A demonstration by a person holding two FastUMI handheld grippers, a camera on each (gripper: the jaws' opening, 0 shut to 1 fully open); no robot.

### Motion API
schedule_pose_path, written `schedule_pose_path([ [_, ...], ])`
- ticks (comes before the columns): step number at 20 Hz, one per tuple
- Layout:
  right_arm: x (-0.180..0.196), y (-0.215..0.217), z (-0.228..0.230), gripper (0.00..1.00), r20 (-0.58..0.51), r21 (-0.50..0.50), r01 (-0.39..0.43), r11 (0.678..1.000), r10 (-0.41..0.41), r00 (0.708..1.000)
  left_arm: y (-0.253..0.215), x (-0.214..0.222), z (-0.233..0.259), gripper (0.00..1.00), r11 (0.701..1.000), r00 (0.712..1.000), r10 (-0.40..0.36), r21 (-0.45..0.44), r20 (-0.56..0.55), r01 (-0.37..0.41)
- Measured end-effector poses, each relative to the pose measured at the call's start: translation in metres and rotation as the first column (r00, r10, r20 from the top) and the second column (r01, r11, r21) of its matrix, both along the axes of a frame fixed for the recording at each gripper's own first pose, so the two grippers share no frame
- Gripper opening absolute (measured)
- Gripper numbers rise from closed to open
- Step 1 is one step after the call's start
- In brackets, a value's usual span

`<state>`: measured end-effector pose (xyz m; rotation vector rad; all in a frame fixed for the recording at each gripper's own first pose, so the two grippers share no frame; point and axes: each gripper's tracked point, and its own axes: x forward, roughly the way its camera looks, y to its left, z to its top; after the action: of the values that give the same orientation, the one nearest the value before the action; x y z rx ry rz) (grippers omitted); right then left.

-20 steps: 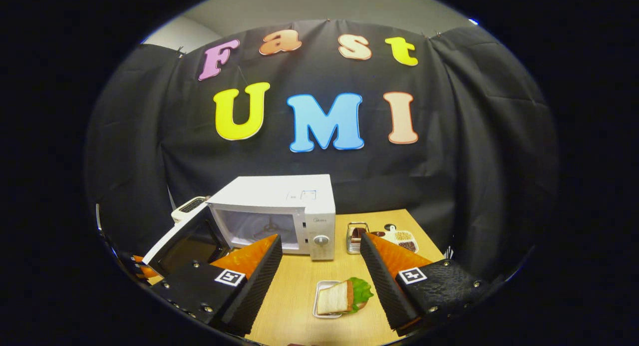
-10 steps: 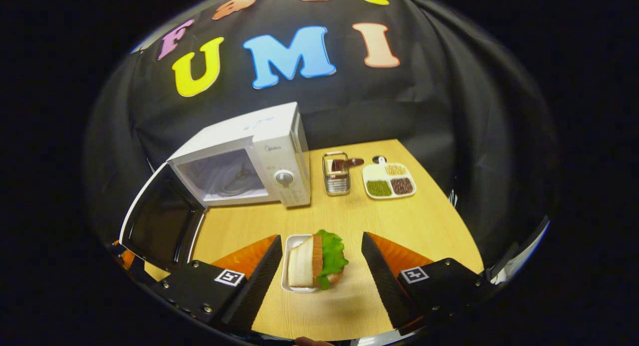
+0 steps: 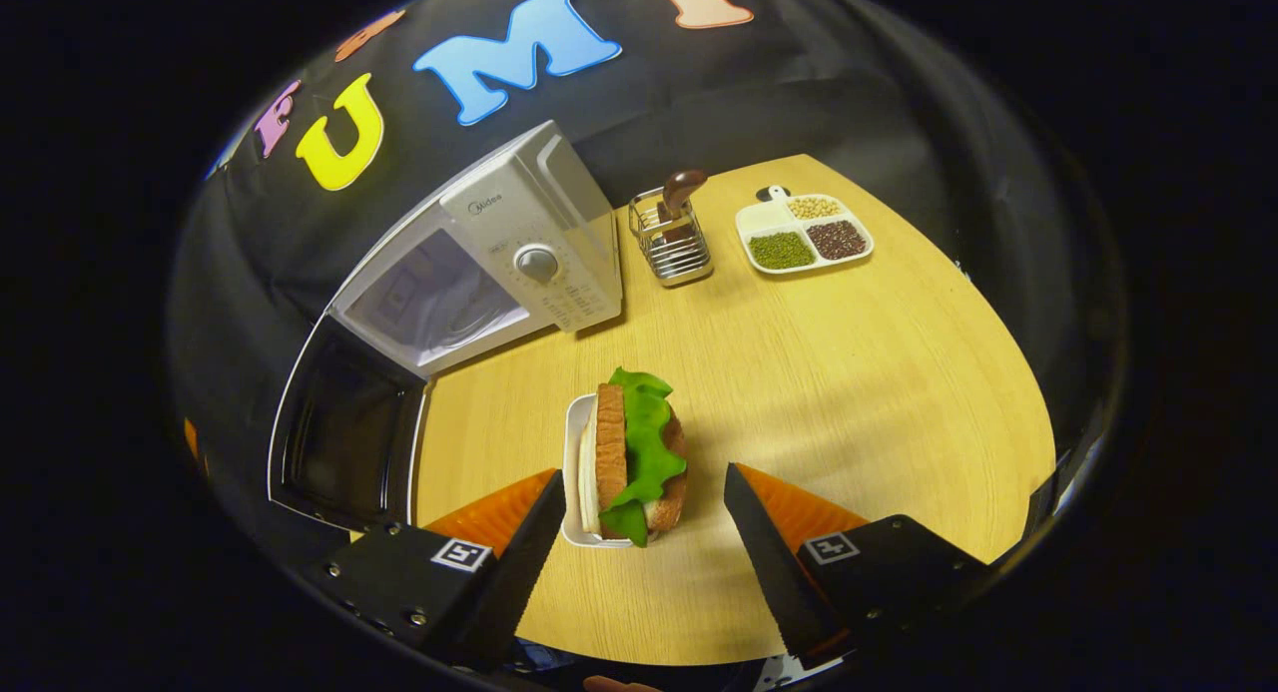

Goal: Open the microwave oven with the left hand, put the food in, and close the microwave oven.

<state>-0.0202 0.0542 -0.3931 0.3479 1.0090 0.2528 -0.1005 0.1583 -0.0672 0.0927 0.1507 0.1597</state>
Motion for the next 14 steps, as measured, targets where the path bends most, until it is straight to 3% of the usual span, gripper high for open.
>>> schedule_pose_path([
  [3, 0.001, 0.006, -0.015, 0.97, -0.046, 0.032, -0.038, 0.999, 0.04, 0.998, -0.052, 0.031, 0.011, 0.97, 0.998, 0.998, -0.061, -0.001, 0.027, 0.061],
  [5, 0.002, 0.01, -0.021, 0.92, -0.07, 0.066, -0.066, 0.996, 0.07, 0.995, -0.076, 0.043, 0.008, 0.97, 0.997, 0.997, -0.081, 0.019, 0.009, 0.081],
  [7, 0.005, 0.013, -0.021, 0.72, -0.094, 0.12, -0.079, 0.99, 0.09, 0.992, -0.097, 0.049, 0.004, 0.98, 0.994, 0.994, -0.105, 0.021, -0.009, 0.105],
  [8, 0.004, 0.017, -0.02, 0.43, -0.111, 0.157, -0.084, 0.984, 0.102, 0.989, -0.107, 0.051, 0.003, 1.0, 0.994, 0.994, -0.113, 0.015, -0.013, 0.113],
  [9, 0.004, 0.012, -0.021, 0.4, -0.118, 0.165, -0.079, 0.983, 0.099, 0.988, -0.11, 0.052, 0.003, 0.99, 0.994, 0.994, -0.107, 0.012, -0.018, 0.107],
  [10, 0.002, 0.014, -0.022, 0.24, -0.128, 0.18, -0.098, 0.979, 0.122, 0.984, -0.113, 0.053, 0.003, 0.98, 0.995, 0.995, -0.096, 0.009, -0.026, 0.096],
  [11, 0.005, 0.012, -0.025, 0.23, -0.123, 0.175, -0.098, 0.98, 0.121, 0.985, -0.115, 0.054, 0.002, 0.98, 0.996, 0.996, -0.083, 0.008, -0.031, 0.084],
  [12, 0.006, 0.012, -0.021, 0.14, -0.126, 0.187, -0.099, 0.977, 0.124, 0.984, -0.116, 0.054, 0.005, 0.99, 0.998, 0.997, -0.068, 0.014, -0.034, 0.069],
  [14, 0.007, 0.015, -0.018, 0.14, -0.118, 0.206, -0.116, 0.972, 0.142, 0.983, -0.12, 0.052, 0.009, 1.0, 0.998, 0.998, -0.053, 0.031, -0.035, 0.054],
])
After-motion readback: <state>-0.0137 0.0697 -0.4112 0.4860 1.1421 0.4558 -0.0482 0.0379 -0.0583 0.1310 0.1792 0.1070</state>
